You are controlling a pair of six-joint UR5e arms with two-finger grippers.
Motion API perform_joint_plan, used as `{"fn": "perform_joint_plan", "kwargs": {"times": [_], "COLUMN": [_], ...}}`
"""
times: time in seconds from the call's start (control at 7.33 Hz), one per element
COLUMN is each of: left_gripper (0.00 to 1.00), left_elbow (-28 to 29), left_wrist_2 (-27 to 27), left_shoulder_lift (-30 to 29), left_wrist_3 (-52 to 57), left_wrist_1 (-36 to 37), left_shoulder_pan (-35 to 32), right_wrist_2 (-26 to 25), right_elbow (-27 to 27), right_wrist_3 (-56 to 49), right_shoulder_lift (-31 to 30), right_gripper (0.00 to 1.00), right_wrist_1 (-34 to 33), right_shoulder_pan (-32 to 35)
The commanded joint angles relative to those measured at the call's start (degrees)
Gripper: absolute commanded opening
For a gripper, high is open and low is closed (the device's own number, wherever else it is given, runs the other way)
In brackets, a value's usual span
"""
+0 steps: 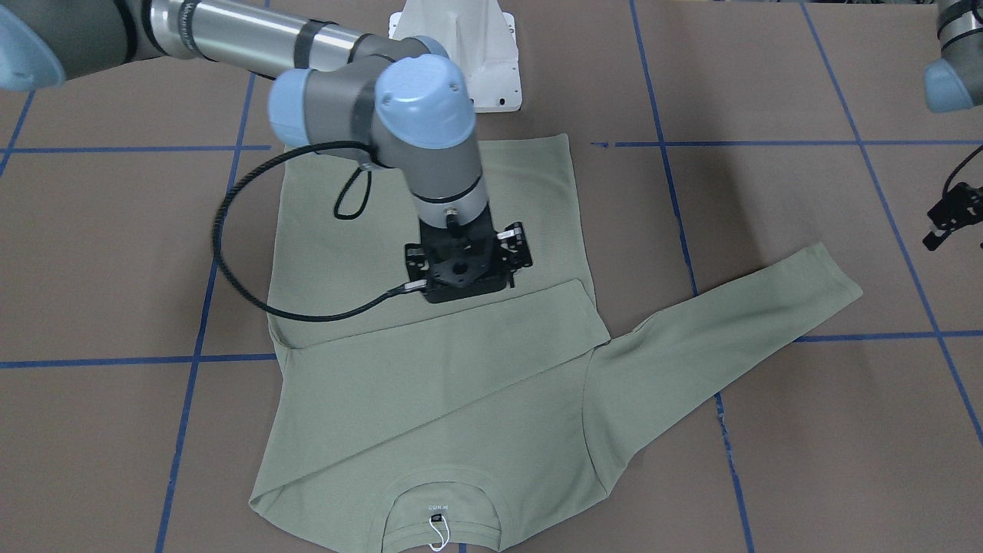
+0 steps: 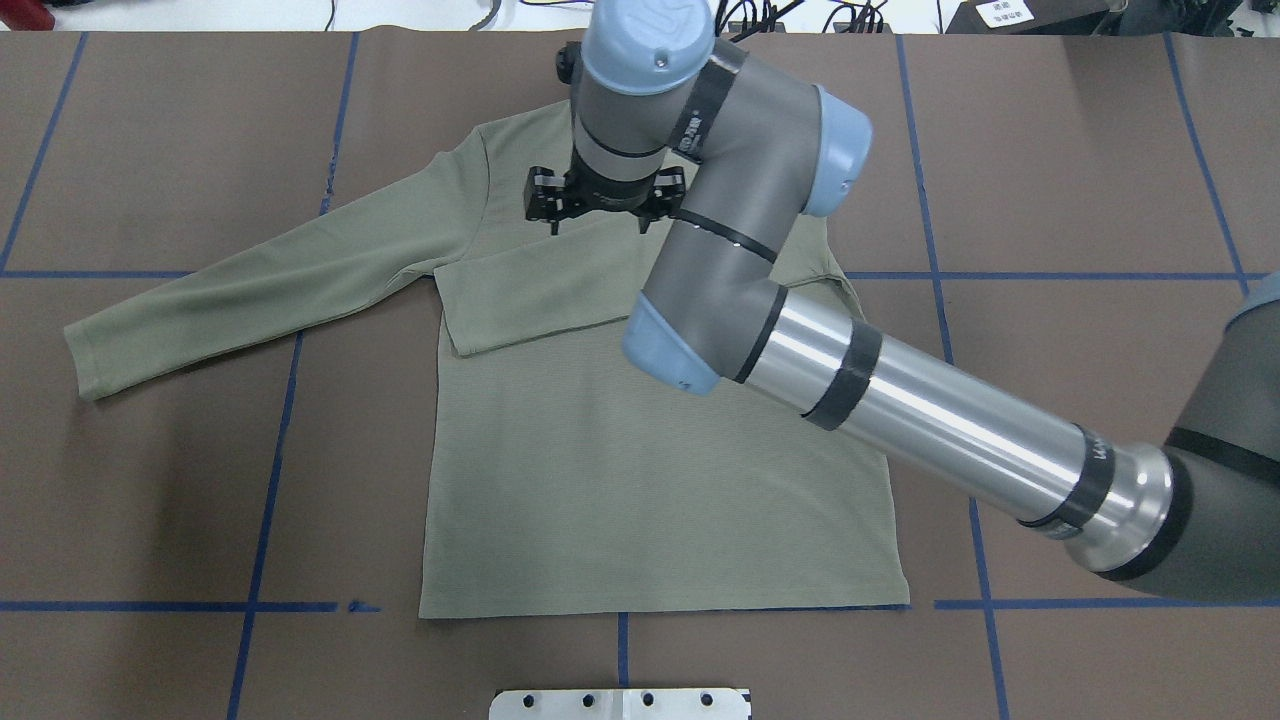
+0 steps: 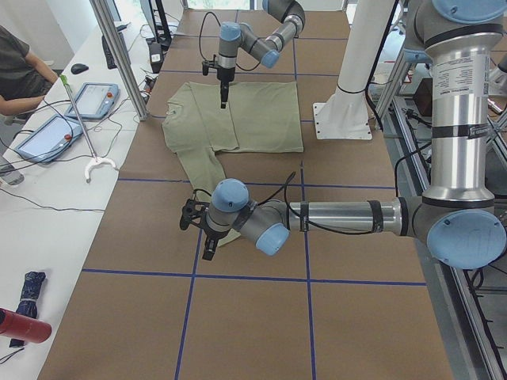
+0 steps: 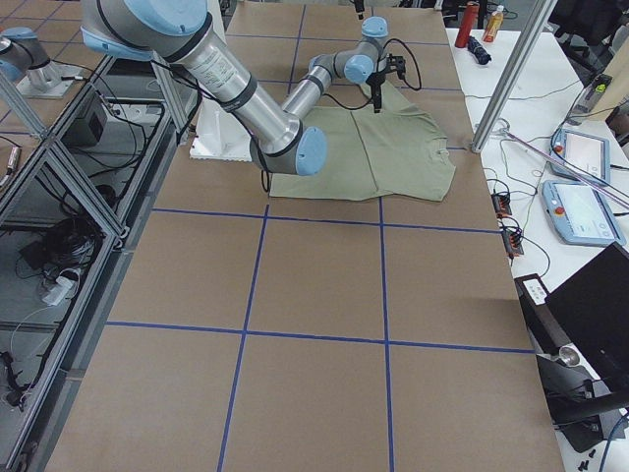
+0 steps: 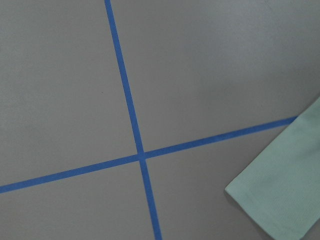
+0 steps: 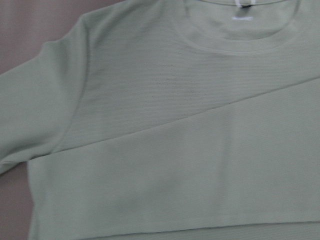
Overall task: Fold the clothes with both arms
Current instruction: 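Lay the sleeve down, open the right gripper and withdraw it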
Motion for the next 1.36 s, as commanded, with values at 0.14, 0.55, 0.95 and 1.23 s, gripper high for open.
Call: {"fn": "perform_joint_plan", "kwargs": {"times": [0.14,0.55,0.95,1.23], "left_gripper": [1.0,1.0,1.0,1.0], "left_elbow": [-1.11,0.72,2.22,2.66], "left_wrist_2": [13.89,19.3,21.24,21.41], "left_shoulder_lift": [1.4,1.32,1.23,1.14], "left_wrist_3": [-27.52,-33.14,-32.88,-32.79], "left_wrist_1": [-6.75,-6.49,-6.49,-6.49], "left_shoulder_pan": [14.78,21.49,22.11,22.29], "right_wrist_2": [9.22,15.31,17.17,17.6], "right_elbow": [13.58,15.28,15.54,15.55], "right_wrist_3": [-15.85,-28.63,-28.83,-28.83], "right_shoulder_lift": [-18.9,-27.99,-28.89,-28.89], "right_gripper": [1.0,1.0,1.0,1.0], "right_wrist_1": [-4.05,-3.17,-3.17,-3.26], "right_shoulder_pan": [11.1,18.07,19.14,19.31]}}
